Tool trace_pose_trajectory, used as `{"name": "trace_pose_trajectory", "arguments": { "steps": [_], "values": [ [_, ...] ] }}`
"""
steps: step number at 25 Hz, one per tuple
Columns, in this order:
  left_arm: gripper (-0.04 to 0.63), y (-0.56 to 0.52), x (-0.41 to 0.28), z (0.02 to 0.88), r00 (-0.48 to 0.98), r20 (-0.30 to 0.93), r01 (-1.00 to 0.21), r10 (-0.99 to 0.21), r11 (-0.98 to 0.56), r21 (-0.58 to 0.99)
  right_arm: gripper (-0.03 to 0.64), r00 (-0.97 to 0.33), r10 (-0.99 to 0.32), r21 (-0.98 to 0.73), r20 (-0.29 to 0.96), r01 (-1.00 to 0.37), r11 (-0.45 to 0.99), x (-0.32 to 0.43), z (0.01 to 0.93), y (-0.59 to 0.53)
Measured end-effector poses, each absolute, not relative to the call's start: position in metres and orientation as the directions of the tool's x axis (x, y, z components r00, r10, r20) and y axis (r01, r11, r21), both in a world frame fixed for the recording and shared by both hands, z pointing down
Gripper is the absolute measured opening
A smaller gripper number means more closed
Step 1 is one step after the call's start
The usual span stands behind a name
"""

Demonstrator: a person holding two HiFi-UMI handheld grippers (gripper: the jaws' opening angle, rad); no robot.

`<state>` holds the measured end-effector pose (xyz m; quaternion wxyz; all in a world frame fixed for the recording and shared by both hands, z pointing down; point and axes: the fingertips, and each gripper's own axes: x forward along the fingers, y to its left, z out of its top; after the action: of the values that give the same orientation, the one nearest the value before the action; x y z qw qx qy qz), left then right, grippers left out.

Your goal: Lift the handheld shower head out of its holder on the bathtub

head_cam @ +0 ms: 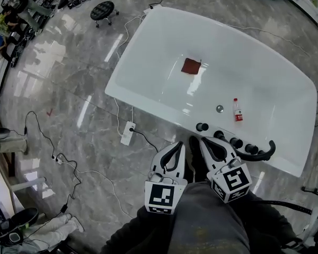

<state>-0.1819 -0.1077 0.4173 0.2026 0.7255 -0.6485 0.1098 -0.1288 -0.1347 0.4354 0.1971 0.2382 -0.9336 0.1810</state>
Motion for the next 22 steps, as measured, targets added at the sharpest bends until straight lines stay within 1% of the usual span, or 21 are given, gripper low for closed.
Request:
{"name": "trace_pose_trajectory", "arguments": {
  "steps": [4, 9, 15, 22],
  "values": [
    [0.003, -0.128, -0.181, 0.412, 0.130, 0.420, -0.988, -0.898, -0.085, 0.125, 0.005, -0.820, -0.385, -0.242, 0.424, -0.512, 0.824, -0.130, 0.426, -0.156],
    [0.003, -0.147, -0.178, 0.419, 0.142, 0.451, -0.987, -0.881, -0.093, 0.128, 0.005, -0.804, -0.412, -0.259, 0.429, -0.546, 0.797, -0.122, 0.434, -0.185],
    [0.003, -0.183, -0.173, 0.429, 0.155, 0.483, -0.987, -0.862, -0.116, 0.110, 0.005, -0.820, -0.396, -0.302, 0.412, -0.533, 0.790, -0.123, 0.443, -0.212],
    [0.003, -0.223, -0.161, 0.418, 0.180, 0.471, -0.984, -0.864, -0.159, 0.085, 0.005, -0.829, -0.414, -0.312, 0.376, -0.534, 0.786, -0.115, 0.434, -0.251]
  ]
}}
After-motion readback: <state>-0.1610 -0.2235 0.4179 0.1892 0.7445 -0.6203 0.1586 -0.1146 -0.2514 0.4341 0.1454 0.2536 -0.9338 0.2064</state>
